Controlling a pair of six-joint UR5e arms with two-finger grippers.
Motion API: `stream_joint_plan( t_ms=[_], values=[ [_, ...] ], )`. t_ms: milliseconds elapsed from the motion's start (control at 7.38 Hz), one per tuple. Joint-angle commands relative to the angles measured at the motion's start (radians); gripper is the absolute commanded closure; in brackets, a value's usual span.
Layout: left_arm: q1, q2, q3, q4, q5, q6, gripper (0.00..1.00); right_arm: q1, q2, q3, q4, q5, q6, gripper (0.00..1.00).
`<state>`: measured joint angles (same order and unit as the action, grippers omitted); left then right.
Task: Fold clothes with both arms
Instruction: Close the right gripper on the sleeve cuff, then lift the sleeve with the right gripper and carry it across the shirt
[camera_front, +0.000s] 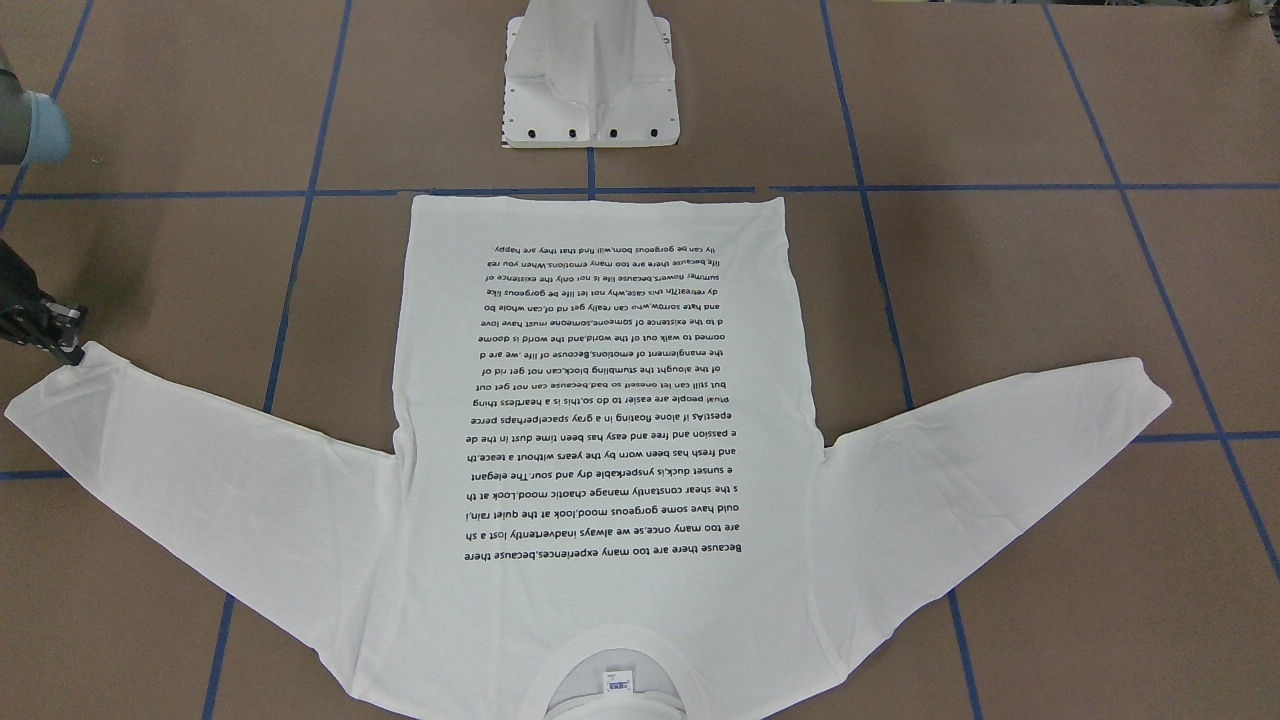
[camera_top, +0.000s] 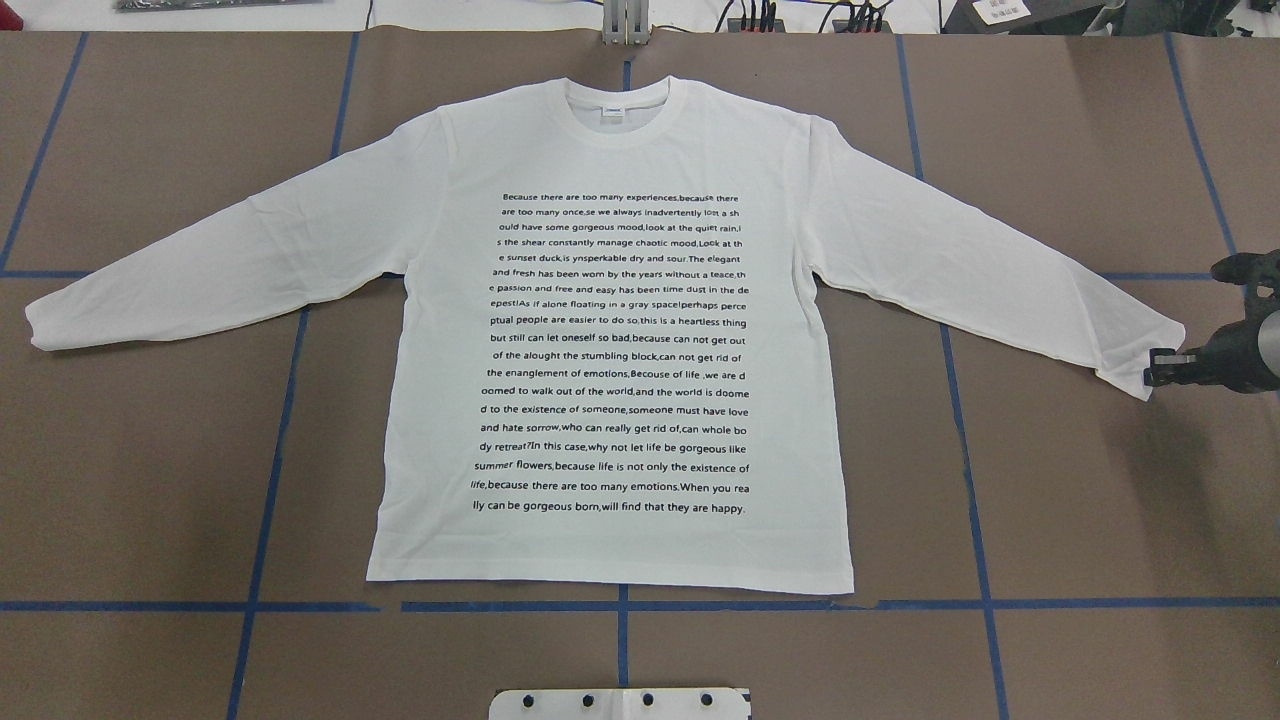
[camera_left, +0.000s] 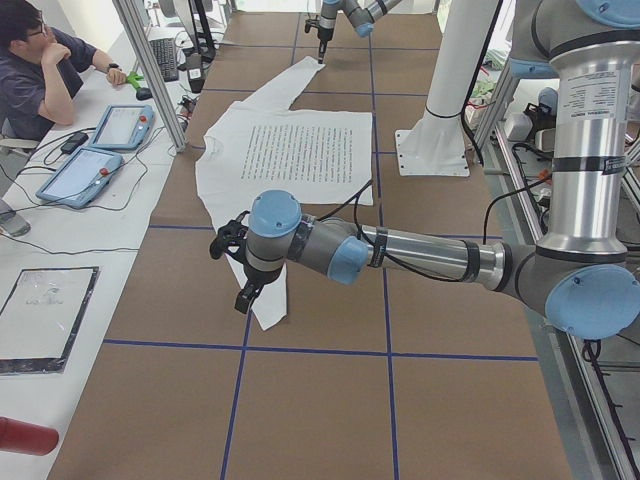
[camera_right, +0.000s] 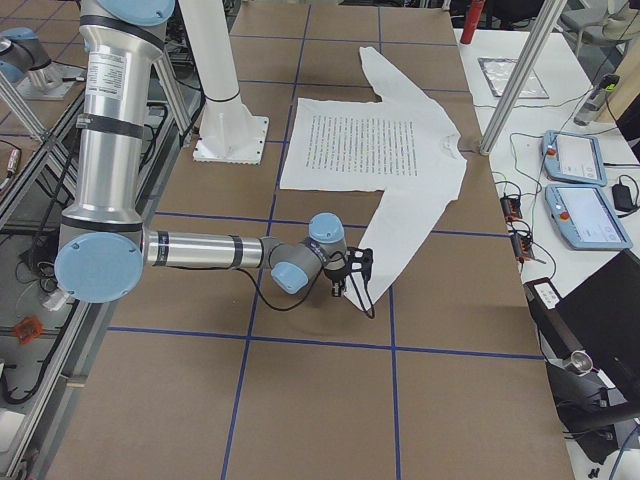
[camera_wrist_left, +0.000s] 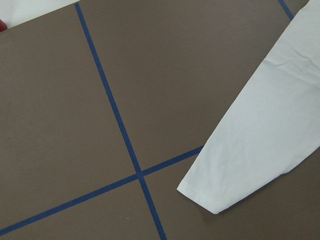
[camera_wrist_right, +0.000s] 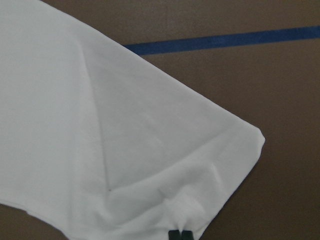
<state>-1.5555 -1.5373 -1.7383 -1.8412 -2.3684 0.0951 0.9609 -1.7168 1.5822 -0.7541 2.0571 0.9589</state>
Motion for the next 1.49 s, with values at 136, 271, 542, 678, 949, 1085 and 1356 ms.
stream_joint_plan(
  t_ms=[136, 271, 542, 678, 949, 1085, 1356],
  values=[
    [0.0, 0.0, 0.0, -0.001, 0.001, 0.0, 0.0, 0.108, 0.057, 0.187, -0.236, 0.095, -0.011, 1.0],
    [0.0, 0.0, 0.0, 0.0, 0.001, 0.0, 0.0, 0.113, 0.097, 0.296, -0.401, 0.094, -0.011, 1.0],
    [0.0, 0.0, 0.002, -0.001, 0.001, 0.0, 0.0, 0.134, 0.334, 0.378, -0.642, 0.08, -0.008, 1.0],
    [0.0, -0.001, 0.0, 0.0, 0.001, 0.0, 0.0, 0.118, 0.453, 0.369, -0.722, 0.071, -0.006, 1.0],
    [0.0, 0.0, 0.002, 0.0, 0.001, 0.0, 0.0, 0.037, 0.659, 0.328, -0.836, -0.032, 0.0, 1.0],
    [0.0, 0.0, 0.002, 0.0, 0.001, 0.0, 0.0, 0.023, 0.765, 0.288, -0.838, -0.058, 0.001, 1.0],
    [0.0, 0.0, 0.003, 0.0, 0.001, 0.0, 0.0, -0.005, 0.919, 0.208, -0.837, -0.115, 0.001, 1.0]
  ],
)
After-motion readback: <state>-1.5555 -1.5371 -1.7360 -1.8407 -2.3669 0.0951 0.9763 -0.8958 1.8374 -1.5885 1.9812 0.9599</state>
